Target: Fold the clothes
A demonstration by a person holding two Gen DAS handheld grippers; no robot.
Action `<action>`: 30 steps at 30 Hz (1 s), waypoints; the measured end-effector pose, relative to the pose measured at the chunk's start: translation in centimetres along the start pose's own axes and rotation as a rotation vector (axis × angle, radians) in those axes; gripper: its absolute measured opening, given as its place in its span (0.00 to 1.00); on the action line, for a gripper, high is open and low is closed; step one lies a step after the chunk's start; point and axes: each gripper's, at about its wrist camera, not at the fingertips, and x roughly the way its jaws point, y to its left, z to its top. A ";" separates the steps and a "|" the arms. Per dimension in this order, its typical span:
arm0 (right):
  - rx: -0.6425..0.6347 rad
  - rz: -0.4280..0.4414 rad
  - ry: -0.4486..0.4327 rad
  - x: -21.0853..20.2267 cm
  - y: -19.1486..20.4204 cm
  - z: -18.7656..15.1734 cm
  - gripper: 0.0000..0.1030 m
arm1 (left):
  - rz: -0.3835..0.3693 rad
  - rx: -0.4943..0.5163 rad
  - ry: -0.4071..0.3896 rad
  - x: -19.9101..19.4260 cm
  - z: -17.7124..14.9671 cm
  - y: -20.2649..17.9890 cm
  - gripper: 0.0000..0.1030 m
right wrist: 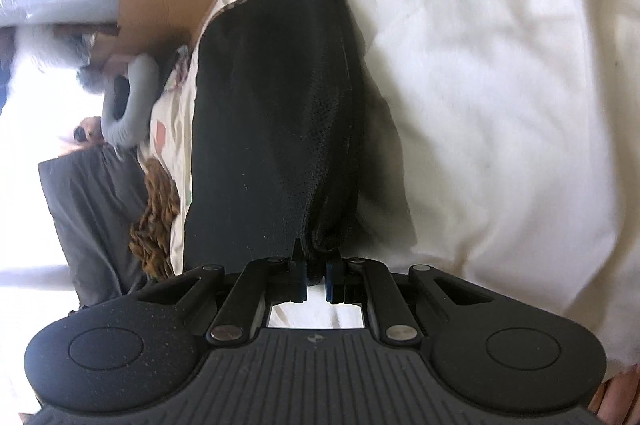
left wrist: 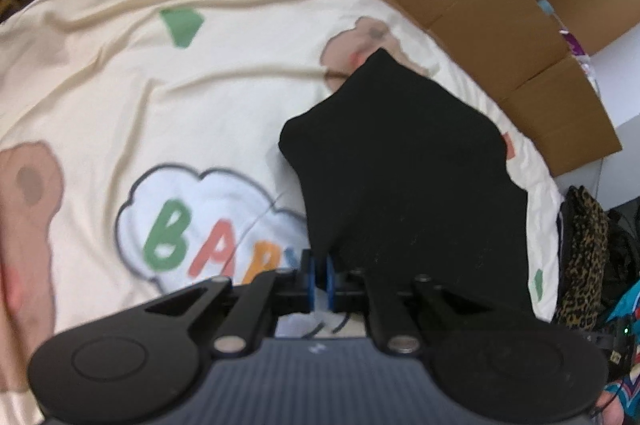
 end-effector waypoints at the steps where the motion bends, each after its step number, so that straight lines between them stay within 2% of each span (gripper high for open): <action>1: -0.005 -0.002 0.003 0.0 0.0 -0.1 0.06 | 0.005 -0.006 0.011 -0.1 -0.2 0.1 0.05; 12: -0.049 -0.067 -0.077 -2.5 -0.1 0.7 0.06 | 0.052 -0.059 0.196 0.9 -2.7 -1.5 0.05; 22: -0.057 -0.097 -0.153 -5.0 -0.6 2.8 0.06 | 0.105 -0.112 0.391 4.4 -4.0 -4.2 0.05; 30: -0.070 -0.118 -0.218 -6.8 -0.5 5.2 0.06 | 0.122 -0.057 0.471 6.6 -6.0 -8.7 0.05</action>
